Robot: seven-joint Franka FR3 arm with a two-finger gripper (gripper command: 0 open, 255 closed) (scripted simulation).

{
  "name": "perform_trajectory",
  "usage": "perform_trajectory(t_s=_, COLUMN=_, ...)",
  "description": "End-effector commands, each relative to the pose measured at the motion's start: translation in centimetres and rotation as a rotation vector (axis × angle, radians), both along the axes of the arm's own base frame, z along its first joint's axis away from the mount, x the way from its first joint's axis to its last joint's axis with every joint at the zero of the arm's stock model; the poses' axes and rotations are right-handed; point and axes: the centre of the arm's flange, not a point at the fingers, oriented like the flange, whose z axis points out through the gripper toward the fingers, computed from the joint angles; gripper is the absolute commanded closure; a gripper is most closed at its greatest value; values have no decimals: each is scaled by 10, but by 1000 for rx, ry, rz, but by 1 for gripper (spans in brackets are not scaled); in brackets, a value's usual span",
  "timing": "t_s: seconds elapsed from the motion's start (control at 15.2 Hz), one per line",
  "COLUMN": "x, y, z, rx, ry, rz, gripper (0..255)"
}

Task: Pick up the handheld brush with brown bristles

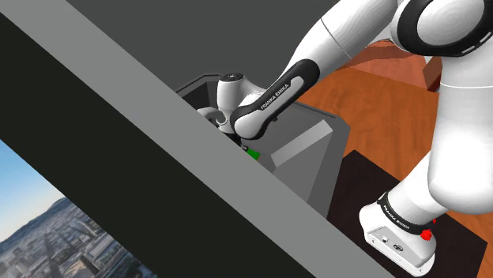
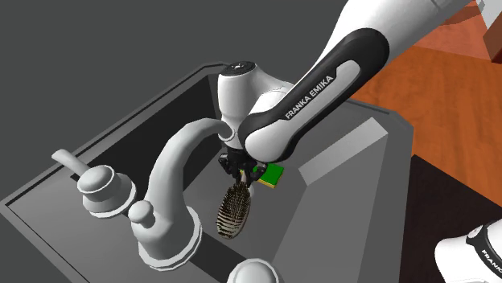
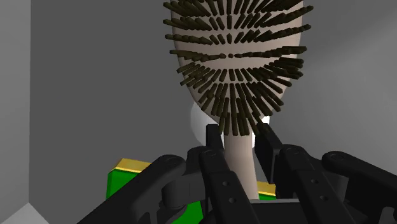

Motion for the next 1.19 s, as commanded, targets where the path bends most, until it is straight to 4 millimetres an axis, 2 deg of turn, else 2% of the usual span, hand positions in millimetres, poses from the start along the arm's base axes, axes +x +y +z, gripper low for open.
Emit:
perform_trajectory(t_s=0.0, x=0, y=0, z=0, rx=0, ry=0, rz=0, gripper=255)
perform_trajectory(t_s=0.99, x=0, y=0, z=79, rx=0, ry=0, rz=0, gripper=255)
perform_trajectory(t_s=1.12, x=0, y=0, z=80, rx=0, ry=0, rz=0, gripper=255)
